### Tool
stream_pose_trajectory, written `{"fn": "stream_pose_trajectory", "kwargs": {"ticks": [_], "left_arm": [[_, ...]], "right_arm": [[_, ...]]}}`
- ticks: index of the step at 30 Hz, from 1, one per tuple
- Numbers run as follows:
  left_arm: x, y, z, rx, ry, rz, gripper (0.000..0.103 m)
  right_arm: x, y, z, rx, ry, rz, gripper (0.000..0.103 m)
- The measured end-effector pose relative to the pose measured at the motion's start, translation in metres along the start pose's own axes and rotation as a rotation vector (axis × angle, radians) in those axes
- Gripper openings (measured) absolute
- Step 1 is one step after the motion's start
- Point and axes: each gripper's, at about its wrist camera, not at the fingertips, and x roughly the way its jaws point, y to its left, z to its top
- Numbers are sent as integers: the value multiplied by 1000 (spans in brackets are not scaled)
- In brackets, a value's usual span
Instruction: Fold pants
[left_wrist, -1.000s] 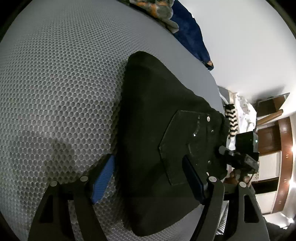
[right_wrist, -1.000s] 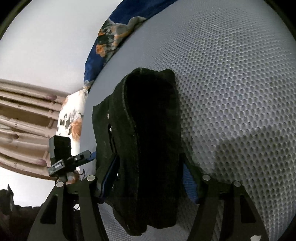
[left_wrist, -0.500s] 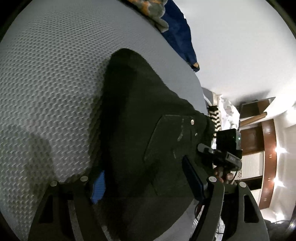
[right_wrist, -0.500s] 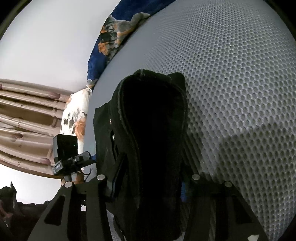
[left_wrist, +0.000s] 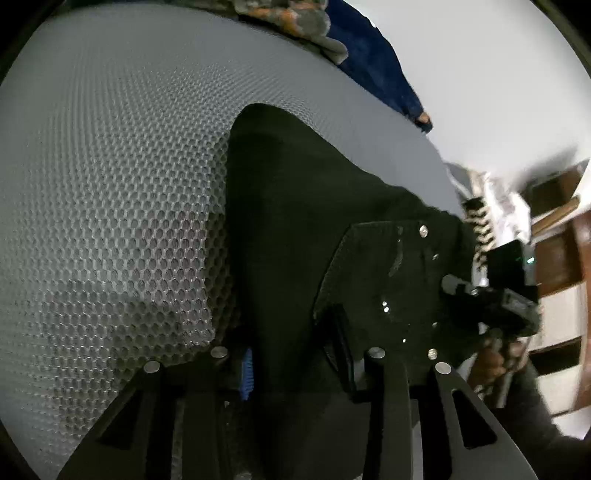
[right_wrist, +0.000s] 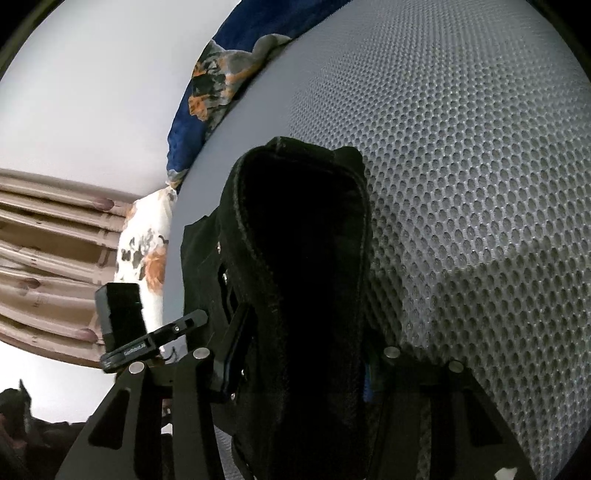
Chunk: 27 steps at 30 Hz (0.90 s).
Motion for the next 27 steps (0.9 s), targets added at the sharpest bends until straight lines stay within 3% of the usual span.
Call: {"fn": "stream_pose_trajectory", "kwargs": {"ticks": [5, 13, 19, 27], "left_arm": [[6, -22, -2, 53, -5, 104, 36], [10, -50, -5, 153, -42, 217, 29], [3, -47, -2, 158, -63, 225, 22], [-20, -36, -4, 160, -106, 227, 20]], "right_arm": [[-2, 18, -4, -33, -44, -97, 41], [-16, 38, -8, -36, -111, -154, 26], [-22, 61, -13, -63, -138, -187, 22], [-11, 89, -17, -82, -144, -157, 20]]}}
